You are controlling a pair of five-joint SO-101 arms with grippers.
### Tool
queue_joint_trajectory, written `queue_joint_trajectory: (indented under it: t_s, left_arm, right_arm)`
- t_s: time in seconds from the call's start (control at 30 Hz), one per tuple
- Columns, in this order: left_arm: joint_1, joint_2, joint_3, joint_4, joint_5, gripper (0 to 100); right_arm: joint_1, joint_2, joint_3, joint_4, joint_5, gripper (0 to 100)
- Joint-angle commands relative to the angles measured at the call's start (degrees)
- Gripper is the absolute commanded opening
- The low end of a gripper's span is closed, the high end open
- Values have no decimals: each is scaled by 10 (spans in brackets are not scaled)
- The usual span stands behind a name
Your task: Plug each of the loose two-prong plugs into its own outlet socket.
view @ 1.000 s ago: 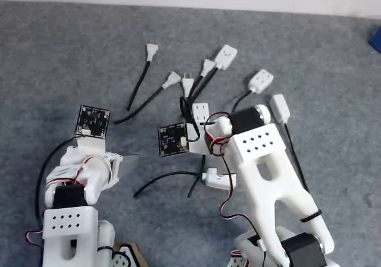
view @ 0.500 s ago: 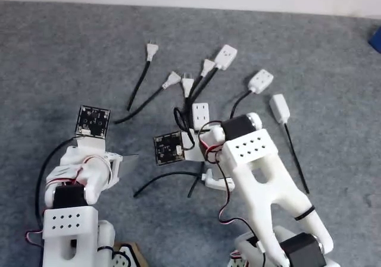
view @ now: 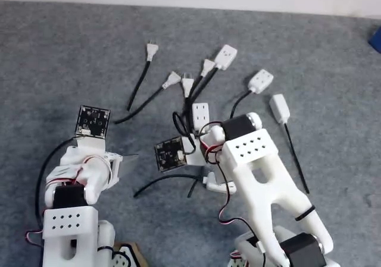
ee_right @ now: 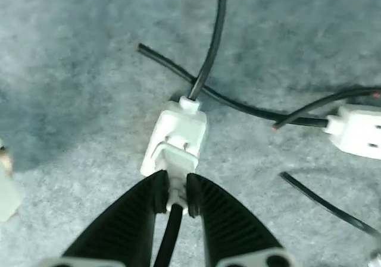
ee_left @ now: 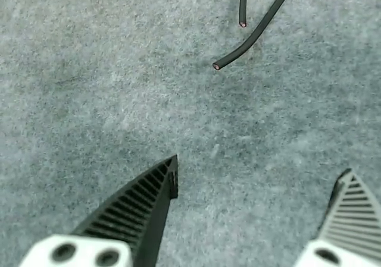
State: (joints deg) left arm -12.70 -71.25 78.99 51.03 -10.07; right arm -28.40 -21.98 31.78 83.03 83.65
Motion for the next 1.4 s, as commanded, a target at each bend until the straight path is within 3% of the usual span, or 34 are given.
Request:
queue_joint_trajectory:
  t_s: [0.0,0.47,0.73,1.37]
  left_arm:
    - [-2,-2,-3,-10,4,394]
    - [-2,-1,-4,-9,4,396]
    - [-1,-1,-4,-9,4,396]
    - [-1,-1,-5,-9,4,396]
  right_arm:
    - [-8,-31,-3,4,20,9]
    - [-10,-44,7,-17,18,9]
    - [-10,-45,68,-87,18,9]
    - [-43,-44,121,-104,18,9]
